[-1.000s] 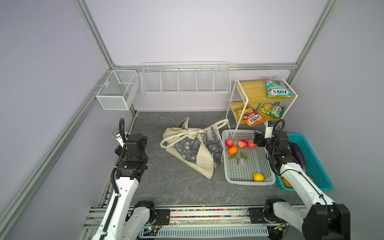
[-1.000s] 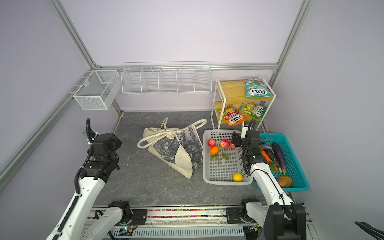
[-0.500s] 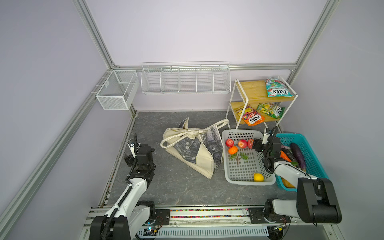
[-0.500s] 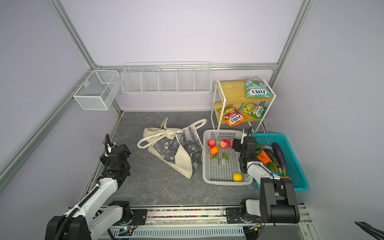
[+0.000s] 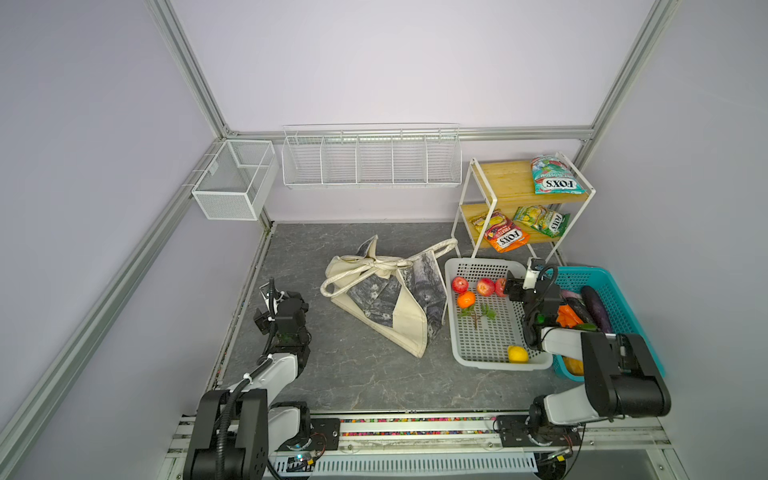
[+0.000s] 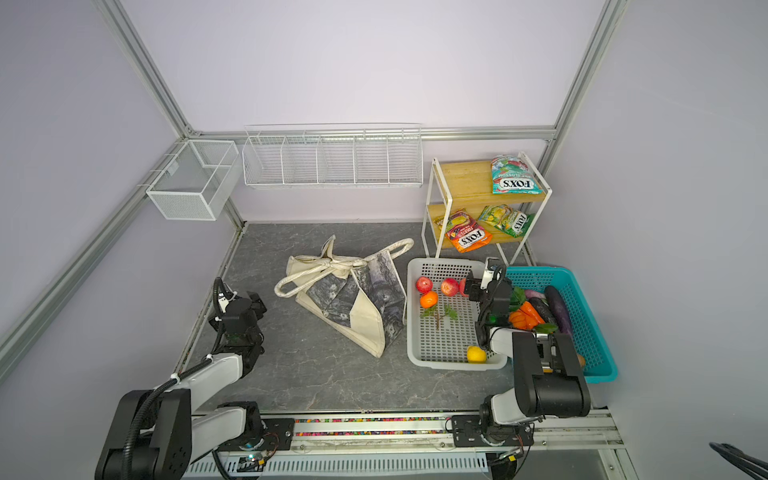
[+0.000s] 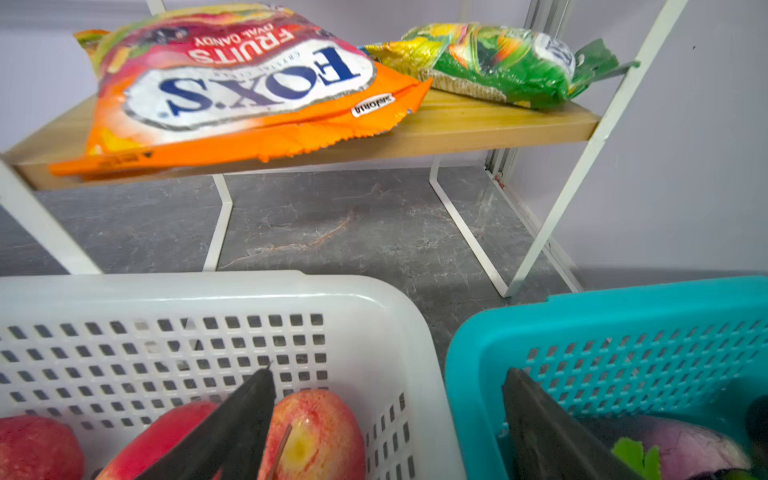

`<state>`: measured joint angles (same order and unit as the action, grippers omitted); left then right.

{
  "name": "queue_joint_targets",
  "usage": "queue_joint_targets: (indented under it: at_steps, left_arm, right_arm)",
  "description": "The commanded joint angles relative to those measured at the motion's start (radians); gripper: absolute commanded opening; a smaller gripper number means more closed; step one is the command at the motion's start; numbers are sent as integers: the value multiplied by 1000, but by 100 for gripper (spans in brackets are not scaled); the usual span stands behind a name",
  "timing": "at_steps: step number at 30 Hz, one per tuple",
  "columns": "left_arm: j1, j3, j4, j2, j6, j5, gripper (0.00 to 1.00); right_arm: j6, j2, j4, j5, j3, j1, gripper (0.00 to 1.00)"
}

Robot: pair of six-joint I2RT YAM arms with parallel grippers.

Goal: Place the food into the grocery bag and tie it

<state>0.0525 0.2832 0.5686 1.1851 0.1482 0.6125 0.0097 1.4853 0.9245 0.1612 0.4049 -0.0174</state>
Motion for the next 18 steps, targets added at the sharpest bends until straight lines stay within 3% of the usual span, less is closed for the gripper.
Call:
queue_joint_targets:
  at_steps: [1,7,11,14,16,17,18]
  left_arm:
    - [-4,30,109,47,-30,-88,91]
    - [-3,89,163,175,-15,-201,91]
    - [11,82,400,368,-101,-277,91]
    - [14,129,221,320,-80,-283,91]
    - [12,113,296,346,-90,-280,93]
    - [12,95,375,370,-100,-277,100]
    - [13,94,372,370,-102,-278,98]
  right_arm:
    - [4,34,-28,-30,-45,-3,88]
    - [2,40,-7,-35,-51,-3,88]
    - [-7,40,-38,-26,-34,4,88]
    - [-25,41,-55,11,-24,27,88]
    - [-27,43,-53,18,-25,32,88]
    - [-27,42,-55,18,-25,31,88]
    - [-27,43,-54,18,-25,31,88]
